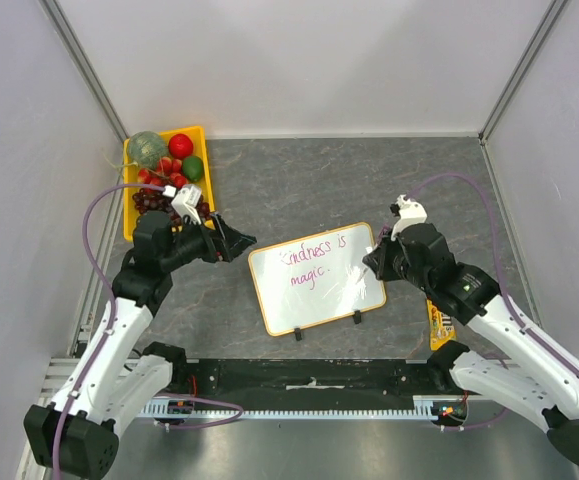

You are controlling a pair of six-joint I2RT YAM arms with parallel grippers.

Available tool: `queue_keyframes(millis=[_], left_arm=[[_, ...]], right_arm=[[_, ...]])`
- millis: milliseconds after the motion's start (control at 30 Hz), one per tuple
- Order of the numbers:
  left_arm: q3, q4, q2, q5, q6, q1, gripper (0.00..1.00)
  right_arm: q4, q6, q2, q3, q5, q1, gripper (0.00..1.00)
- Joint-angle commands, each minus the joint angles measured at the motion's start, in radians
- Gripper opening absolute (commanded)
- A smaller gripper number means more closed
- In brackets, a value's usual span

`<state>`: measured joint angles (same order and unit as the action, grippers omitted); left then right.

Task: Write a sentence on the whiteboard
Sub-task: Put down the whiteboard marker without the cap at the corner of the board.

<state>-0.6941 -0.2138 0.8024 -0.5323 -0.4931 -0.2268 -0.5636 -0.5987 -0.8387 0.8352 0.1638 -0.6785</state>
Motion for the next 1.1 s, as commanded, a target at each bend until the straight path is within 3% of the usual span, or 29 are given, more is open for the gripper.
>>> queue_keyframes(millis=[0, 300, 533, 700, 733, 900, 1067], left_arm=[[-0.047, -0.056, 0.035, -0.026, 0.08, -0.002, 0.89], [-0.021, -0.038, 0.054, -0.04, 0.071, -0.002, 0.89], [-0.013, -0.03, 0.055, -0.047, 0.065, 0.0, 0.88], [-0.01, -0.03, 0.055, -0.047, 0.067, -0.002, 0.88], [-0.012, -0.03, 0.054, -0.047, 0.067, -0.003, 0.88], [-0.005, -0.024, 0.054, -0.051, 0.062, -0.002, 0.88], [-0.001, -0.021, 0.052, -0.051, 0.059, -0.002, 0.88]], right_arm=[[-0.079, -0.045, 0.003, -0.074, -0.16, 0.03, 0.0], [-0.079, -0.219, 0.088, -0.292, -0.368, 0.039, 0.0], [-0.101, -0.296, 0.093, -0.389, -0.348, 0.04, 0.0], [-0.125, -0.303, 0.058, -0.378, -0.294, 0.046, 0.08], [-0.134, -0.303, 0.058, -0.367, -0.281, 0.048, 0.12], [-0.179, -0.309, 0.082, -0.309, -0.199, 0.056, 0.63], [-0.194, -0.311, 0.124, -0.257, -0.127, 0.054, 0.86]])
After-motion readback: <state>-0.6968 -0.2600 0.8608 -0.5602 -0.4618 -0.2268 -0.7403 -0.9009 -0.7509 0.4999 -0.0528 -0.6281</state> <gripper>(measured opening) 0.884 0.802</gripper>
